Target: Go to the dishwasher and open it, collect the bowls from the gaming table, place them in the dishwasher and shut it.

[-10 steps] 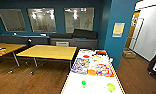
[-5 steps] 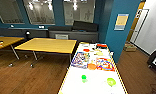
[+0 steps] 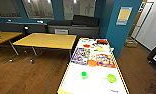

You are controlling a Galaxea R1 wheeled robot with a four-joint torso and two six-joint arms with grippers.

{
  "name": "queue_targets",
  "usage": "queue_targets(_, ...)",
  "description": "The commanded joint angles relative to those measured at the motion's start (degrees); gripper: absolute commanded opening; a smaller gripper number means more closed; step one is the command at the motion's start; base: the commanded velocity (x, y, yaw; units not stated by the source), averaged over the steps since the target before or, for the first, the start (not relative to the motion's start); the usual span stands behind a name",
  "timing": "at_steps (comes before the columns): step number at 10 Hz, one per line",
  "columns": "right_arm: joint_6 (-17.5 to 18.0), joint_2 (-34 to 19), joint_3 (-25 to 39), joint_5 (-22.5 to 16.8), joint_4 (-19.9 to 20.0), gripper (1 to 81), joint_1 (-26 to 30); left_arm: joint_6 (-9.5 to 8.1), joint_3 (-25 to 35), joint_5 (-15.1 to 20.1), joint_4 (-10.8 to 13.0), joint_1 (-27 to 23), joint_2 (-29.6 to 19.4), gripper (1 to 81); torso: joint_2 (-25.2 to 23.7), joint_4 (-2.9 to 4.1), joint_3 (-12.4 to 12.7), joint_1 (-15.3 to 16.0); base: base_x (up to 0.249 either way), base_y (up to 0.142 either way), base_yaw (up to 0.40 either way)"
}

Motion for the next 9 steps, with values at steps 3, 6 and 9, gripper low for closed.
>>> queue_targets(3, 2.93, -3.12, -3.59, -19.73, 0.69, 81.1, 22.97, 0.12, -0.33, 3.56, -0.50, -0.96, -0.35, 81.1, 0.00, 0.00, -0.02, 0.00, 0.000, 0.000, 0.000)
queue_targets(6, 12.77, 1.45, -16.68, -25.62, 1.83, 81.1, 26.58, 0.12, -0.33, 3.56, -0.59, -0.96, -0.26, 81.1, 0.02, 0.00, -0.02, 0.00, 0.000, 0.000, 0.000)
queue_targets(9, 15.56, 4.08, -19.05, -25.61, 2.10, 81.1, 30.70, 0.12, -0.33, 3.74, -0.50, -0.96, -0.17, 81.1, 0.02, 0.00, -0.04, 0.00, 0.000, 0.000, 0.000)
